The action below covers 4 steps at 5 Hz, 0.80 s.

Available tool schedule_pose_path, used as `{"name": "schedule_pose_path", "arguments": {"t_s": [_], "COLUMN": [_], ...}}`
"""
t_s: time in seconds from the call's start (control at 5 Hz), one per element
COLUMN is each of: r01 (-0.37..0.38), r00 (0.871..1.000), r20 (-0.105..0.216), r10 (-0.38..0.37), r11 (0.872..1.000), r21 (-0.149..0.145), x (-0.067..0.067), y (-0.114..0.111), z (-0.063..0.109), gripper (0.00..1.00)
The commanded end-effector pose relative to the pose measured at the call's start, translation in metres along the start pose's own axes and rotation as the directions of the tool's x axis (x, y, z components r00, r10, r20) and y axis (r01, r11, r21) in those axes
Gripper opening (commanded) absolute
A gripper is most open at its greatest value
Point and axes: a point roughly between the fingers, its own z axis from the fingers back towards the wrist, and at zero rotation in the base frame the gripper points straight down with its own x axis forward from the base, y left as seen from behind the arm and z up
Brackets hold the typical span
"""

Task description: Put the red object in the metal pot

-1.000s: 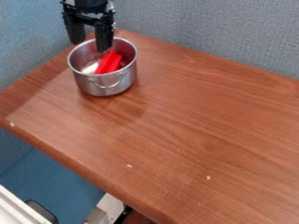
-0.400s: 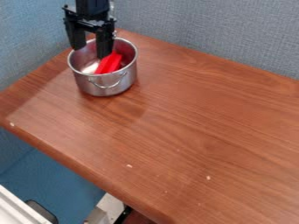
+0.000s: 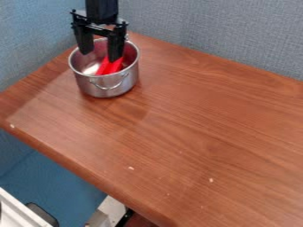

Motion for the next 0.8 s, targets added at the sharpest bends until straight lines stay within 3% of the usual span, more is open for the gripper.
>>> {"name": "schedule_pose_path", "arguments": {"t_s": [0.0,0.4,0.6], "r01": [-0.060,-0.142,-0.133], "r00": [0.998,0.989,0.990], "r20": [0.021,0.035,0.050], "r10": [0.060,0.142,0.133], "r11": [0.998,0.990,0.991], "r21": [0.001,0.002,0.006], "x": [0.001,0.000,-0.003], "y": [-0.009,-0.004,-0.002], "z": [0.008,-0.001,-0.003], "gripper": [1.00,1.00,1.00]}}
